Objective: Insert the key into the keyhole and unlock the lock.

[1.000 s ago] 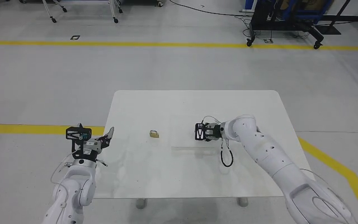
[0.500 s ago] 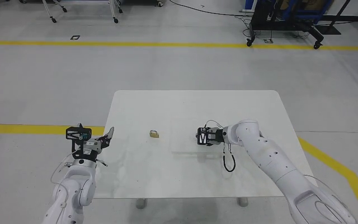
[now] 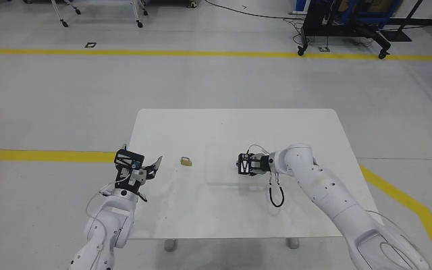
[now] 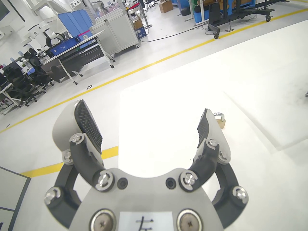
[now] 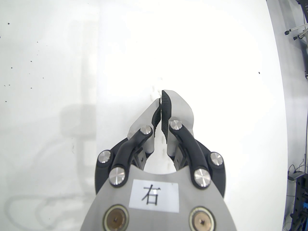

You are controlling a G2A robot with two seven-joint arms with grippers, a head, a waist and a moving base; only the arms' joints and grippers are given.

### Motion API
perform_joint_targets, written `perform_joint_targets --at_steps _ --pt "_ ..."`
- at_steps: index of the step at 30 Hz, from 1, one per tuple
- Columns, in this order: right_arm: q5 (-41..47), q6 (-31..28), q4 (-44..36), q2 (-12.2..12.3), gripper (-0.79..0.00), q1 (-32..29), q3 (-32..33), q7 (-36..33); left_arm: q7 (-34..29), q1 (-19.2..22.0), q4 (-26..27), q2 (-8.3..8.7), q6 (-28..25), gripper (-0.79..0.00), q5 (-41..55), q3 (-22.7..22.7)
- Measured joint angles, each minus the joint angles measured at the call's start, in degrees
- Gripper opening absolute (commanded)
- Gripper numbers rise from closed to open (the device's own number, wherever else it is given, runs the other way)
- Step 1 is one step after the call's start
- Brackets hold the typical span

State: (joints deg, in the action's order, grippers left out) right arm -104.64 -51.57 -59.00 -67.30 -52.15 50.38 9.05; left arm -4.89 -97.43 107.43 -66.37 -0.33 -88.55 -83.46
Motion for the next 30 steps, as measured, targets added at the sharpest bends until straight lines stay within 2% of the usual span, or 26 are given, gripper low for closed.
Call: perform_joint_targets --at_steps 6,9,13,16,22,26,30 --pt "0.0 0.0 0.0 0.0 -0.785 0.0 0.0 0.0 0.58 0.3 -1.44 -0.05 -0.3 0.0 -1.52 0.82" --pt "0.0 0.0 0.0 0.0 -0.785 0.0 0.0 0.0 -1.68 3.0 -3.38 -0.31 -3.85 0.0 -3.55 4.46" --pt "0.0 0.0 0.0 0.0 -0.785 0.0 0.0 0.0 -8.23 9.17 -4.9 -1.04 -8.45 0.0 -6.74 11.29" --pt "0.0 0.0 0.0 0.0 -0.785 0.0 0.0 0.0 -13.4 13.11 -6.2 -1.75 -9.21 0.0 -9.81 16.03" --pt "0.0 0.0 0.0 0.0 -0.785 0.0 0.0 0.0 -19.93 19.0 -10.88 -3.28 -11.11 0.0 -14.67 24.73" --pt "0.0 0.0 0.0 0.0 -0.785 0.0 0.0 0.0 -20.88 21.66 -14.53 -4.4 -9.21 0.0 -15.84 28.55" --pt "0.0 0.0 0.0 0.0 -0.785 0.0 0.0 0.0 -21.7 23.45 -17.34 -5.18 -9.64 0.0 -15.8 30.84"
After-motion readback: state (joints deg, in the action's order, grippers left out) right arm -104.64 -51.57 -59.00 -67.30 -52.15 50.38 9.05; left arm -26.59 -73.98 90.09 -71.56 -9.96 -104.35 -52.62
